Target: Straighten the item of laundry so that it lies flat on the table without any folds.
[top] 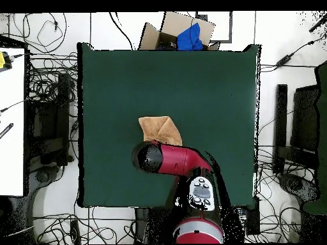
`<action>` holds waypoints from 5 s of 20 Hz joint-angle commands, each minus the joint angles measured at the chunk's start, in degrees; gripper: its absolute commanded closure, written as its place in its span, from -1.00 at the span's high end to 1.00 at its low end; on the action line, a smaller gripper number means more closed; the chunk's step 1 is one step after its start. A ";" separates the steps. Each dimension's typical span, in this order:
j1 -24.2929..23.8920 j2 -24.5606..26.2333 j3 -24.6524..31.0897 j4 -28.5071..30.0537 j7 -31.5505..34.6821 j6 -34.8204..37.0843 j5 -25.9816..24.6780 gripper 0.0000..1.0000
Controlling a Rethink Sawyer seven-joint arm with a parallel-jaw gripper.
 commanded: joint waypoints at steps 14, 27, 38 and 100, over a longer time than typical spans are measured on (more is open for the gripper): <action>-3.90 -10.64 2.80 3.33 4.08 16.05 -0.36 -1.00; -6.84 -14.80 2.40 1.62 -0.37 23.14 -2.62 -1.00; -16.50 -15.01 5.73 2.45 -7.04 20.89 -4.84 -1.00; -14.60 -14.64 4.12 8.53 7.22 3.06 -14.27 -1.00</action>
